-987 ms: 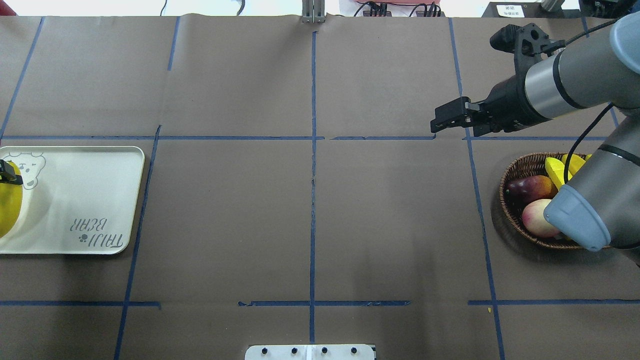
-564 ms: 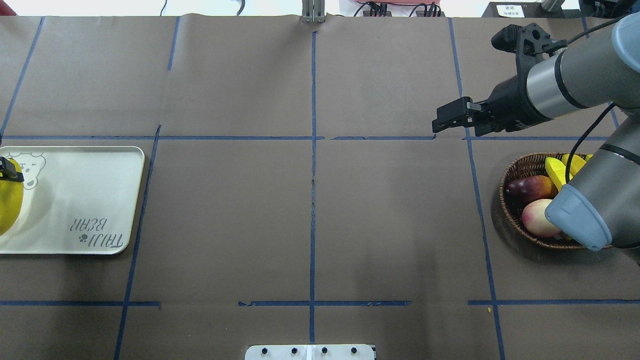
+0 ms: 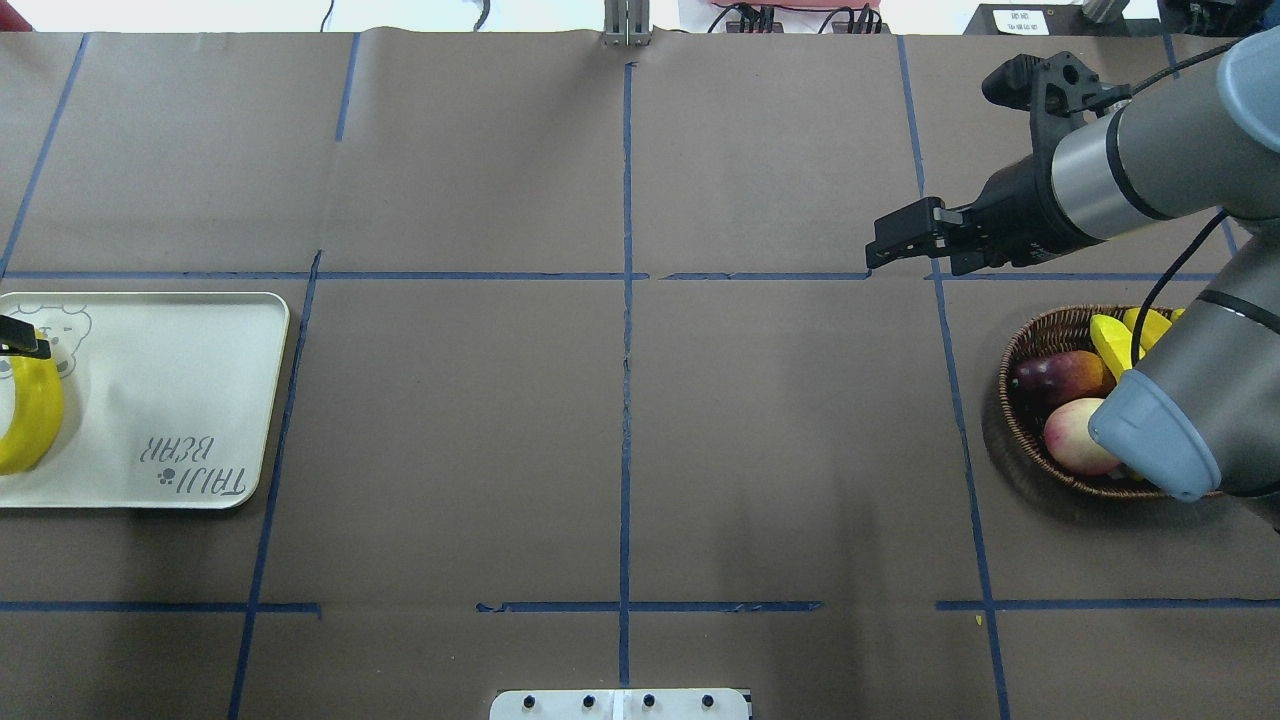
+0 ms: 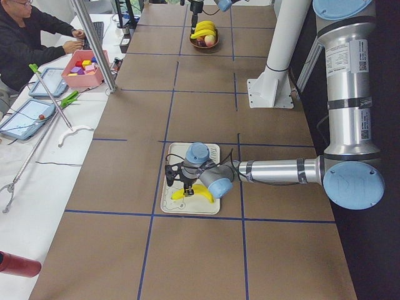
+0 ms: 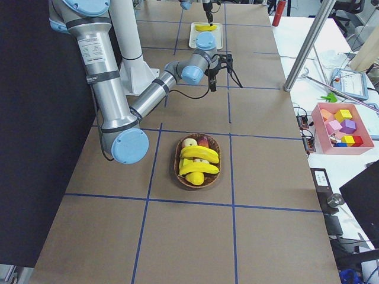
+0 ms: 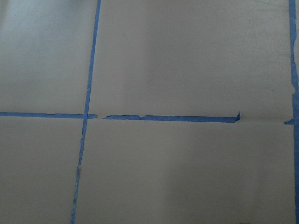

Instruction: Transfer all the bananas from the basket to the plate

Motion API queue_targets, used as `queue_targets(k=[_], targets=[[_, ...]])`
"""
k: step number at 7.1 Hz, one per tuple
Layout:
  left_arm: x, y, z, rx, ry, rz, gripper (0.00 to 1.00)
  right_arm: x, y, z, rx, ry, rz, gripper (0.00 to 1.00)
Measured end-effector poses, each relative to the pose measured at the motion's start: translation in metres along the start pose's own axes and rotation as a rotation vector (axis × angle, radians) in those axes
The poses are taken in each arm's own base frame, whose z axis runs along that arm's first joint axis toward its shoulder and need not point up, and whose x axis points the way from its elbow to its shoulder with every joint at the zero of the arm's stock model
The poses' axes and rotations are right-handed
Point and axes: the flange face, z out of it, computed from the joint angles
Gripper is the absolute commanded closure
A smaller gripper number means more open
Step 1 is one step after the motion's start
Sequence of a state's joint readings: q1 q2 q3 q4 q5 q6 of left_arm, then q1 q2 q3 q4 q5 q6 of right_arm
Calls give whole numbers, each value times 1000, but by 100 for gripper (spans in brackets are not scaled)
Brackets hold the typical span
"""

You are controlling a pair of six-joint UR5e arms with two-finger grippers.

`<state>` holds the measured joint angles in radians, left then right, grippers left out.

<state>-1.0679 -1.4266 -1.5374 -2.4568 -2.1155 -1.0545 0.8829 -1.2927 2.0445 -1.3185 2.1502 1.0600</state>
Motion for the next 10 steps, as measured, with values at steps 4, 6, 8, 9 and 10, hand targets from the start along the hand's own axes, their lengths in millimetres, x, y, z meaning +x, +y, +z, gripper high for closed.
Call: queue_targets(k=[4, 6, 8, 9, 10], targets=[[18, -20, -15, -50, 29, -10, 1, 65, 11, -21, -59, 21, -38, 0], [26, -33, -32, -72, 86, -27, 1, 139, 38, -42, -89, 86, -95, 0], [34, -38, -36, -72, 102, -25, 1, 193, 56, -50, -104, 168, -77, 0], [36, -40, -36, -71, 106, -23, 1, 217, 65, -47, -114, 229, -72, 1], [38, -41, -37, -70, 108, -22, 1, 236, 70, -43, -127, 295, -62, 1]])
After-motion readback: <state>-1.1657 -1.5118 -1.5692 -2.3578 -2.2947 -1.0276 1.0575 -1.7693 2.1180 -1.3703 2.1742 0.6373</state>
